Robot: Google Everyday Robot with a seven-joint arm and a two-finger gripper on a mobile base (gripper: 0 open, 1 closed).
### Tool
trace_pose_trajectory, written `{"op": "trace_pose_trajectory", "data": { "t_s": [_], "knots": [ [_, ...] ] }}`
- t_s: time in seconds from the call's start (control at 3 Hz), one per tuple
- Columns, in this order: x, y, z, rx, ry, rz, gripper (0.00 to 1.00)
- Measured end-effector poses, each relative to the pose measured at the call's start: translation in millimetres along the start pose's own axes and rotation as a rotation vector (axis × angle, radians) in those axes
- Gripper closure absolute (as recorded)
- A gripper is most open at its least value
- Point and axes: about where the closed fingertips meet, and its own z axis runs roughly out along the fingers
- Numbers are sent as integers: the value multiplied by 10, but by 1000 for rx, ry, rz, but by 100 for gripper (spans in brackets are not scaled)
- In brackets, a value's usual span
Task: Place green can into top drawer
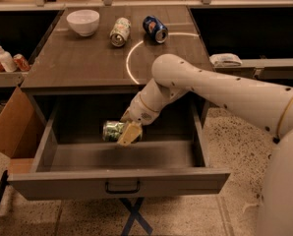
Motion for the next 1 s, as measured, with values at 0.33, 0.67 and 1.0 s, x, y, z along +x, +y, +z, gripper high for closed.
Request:
{"op": "trace_pose_trajectory", "data": {
  "t_s": [0.33,0.67,1.0],
  "knots": [
    [35,-11,94,-6,0,40,81],
    [64,-39,126,-3,3,64,59],
    [86,-62,139,0,6,77,36]
  ]
}}
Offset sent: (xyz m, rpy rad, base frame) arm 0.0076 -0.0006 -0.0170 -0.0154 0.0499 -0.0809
